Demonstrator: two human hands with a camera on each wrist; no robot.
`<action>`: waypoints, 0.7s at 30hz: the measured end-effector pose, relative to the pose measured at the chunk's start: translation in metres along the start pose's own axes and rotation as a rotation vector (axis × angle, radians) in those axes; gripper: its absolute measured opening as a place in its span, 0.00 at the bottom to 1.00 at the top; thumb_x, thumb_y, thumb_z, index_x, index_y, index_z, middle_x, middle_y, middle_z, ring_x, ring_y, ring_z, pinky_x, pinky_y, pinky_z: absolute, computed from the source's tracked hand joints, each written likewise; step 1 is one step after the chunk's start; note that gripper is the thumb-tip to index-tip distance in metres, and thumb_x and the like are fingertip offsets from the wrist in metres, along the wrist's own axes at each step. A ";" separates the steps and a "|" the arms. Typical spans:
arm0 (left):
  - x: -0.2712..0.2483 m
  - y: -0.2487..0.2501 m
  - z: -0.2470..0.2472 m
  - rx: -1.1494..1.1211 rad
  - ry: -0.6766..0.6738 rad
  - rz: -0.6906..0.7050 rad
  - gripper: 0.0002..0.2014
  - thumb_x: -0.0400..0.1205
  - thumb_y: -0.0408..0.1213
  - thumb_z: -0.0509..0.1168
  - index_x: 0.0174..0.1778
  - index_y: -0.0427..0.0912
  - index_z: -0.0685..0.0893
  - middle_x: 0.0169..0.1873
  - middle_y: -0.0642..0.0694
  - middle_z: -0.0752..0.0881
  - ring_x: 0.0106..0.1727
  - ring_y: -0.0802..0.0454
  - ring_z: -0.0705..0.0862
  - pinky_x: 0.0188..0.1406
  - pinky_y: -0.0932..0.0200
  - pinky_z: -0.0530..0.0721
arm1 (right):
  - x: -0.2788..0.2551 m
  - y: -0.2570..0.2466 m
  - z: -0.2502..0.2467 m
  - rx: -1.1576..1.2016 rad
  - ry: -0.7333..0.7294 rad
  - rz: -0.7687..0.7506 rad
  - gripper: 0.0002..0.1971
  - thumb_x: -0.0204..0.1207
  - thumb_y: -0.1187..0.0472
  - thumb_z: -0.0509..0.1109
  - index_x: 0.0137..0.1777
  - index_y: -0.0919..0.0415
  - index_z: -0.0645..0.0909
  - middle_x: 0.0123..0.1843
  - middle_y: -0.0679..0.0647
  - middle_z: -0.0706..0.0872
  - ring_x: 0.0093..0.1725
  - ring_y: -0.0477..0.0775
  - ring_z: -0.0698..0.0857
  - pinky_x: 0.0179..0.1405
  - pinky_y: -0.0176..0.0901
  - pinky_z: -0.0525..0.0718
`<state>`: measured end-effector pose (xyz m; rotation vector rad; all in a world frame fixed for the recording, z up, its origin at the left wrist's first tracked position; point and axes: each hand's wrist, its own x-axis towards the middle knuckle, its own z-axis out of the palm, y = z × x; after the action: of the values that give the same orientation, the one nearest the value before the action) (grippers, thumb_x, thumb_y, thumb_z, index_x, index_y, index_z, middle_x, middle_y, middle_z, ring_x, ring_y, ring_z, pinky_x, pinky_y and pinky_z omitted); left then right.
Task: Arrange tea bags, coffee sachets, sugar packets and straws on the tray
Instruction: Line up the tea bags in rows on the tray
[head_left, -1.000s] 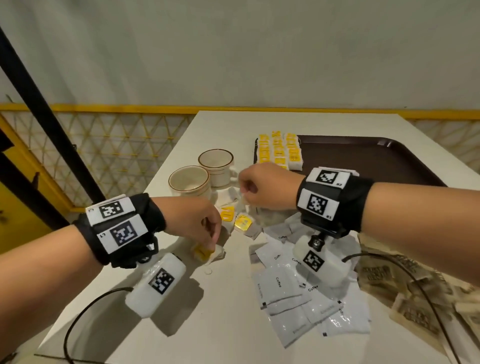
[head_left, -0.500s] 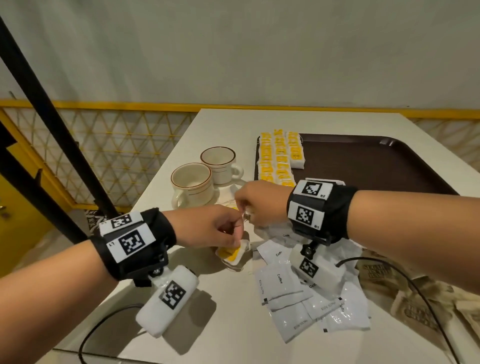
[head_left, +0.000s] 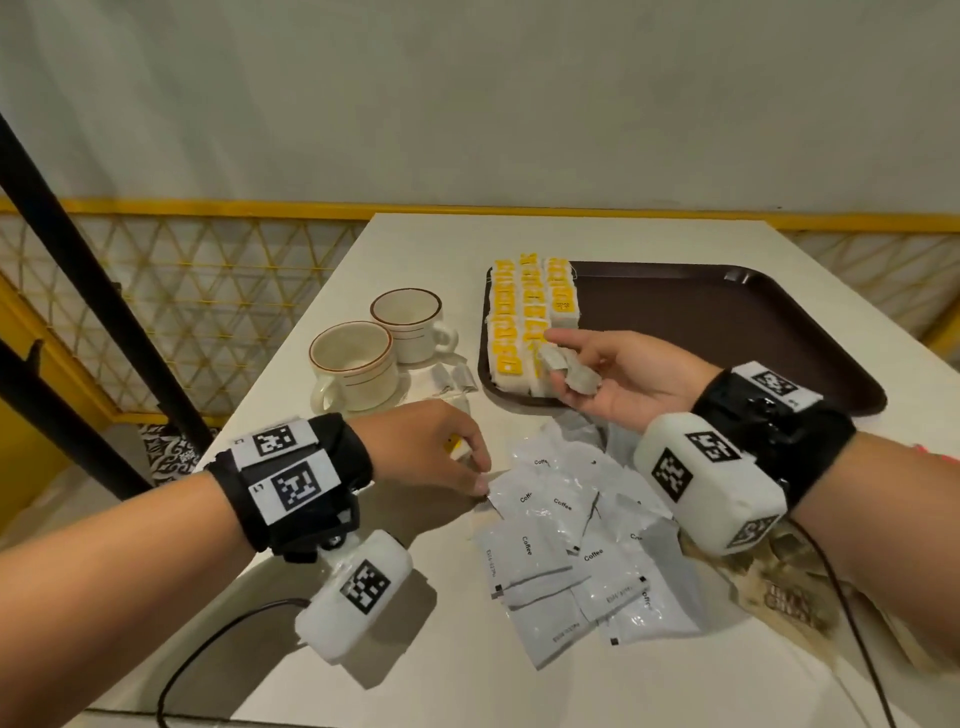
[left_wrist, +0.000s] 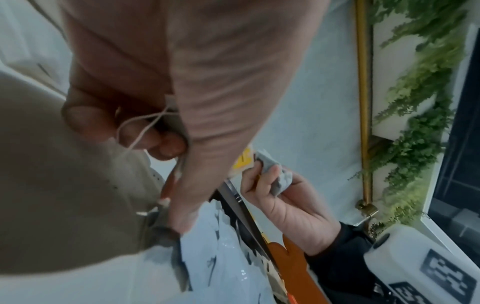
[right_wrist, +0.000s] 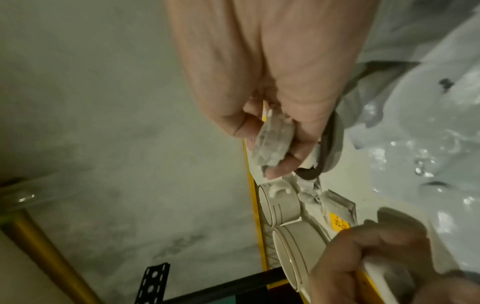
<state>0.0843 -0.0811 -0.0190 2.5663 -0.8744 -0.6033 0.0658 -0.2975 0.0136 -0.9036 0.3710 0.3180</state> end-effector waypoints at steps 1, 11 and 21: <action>0.001 0.001 0.002 0.015 -0.018 0.000 0.09 0.75 0.49 0.73 0.48 0.53 0.86 0.46 0.54 0.85 0.43 0.59 0.78 0.44 0.66 0.75 | 0.000 0.003 -0.002 0.007 -0.001 0.026 0.19 0.77 0.78 0.51 0.60 0.70 0.80 0.71 0.69 0.71 0.46 0.61 0.81 0.32 0.47 0.90; -0.001 0.001 -0.002 -0.040 -0.015 -0.069 0.03 0.80 0.45 0.69 0.44 0.52 0.82 0.35 0.58 0.77 0.37 0.60 0.76 0.37 0.70 0.76 | -0.002 0.011 -0.016 -0.144 0.059 0.070 0.13 0.72 0.69 0.74 0.56 0.66 0.82 0.49 0.61 0.84 0.37 0.51 0.83 0.24 0.36 0.85; -0.010 -0.007 -0.017 -0.379 0.239 -0.129 0.04 0.79 0.40 0.70 0.41 0.46 0.83 0.22 0.53 0.83 0.27 0.57 0.83 0.37 0.60 0.84 | 0.009 -0.003 -0.024 -0.944 0.222 -0.129 0.23 0.74 0.75 0.71 0.67 0.61 0.74 0.49 0.58 0.80 0.29 0.51 0.79 0.18 0.33 0.78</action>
<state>0.0889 -0.0656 -0.0053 2.2966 -0.4665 -0.4364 0.0705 -0.3180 -0.0019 -1.8920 0.3622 0.2701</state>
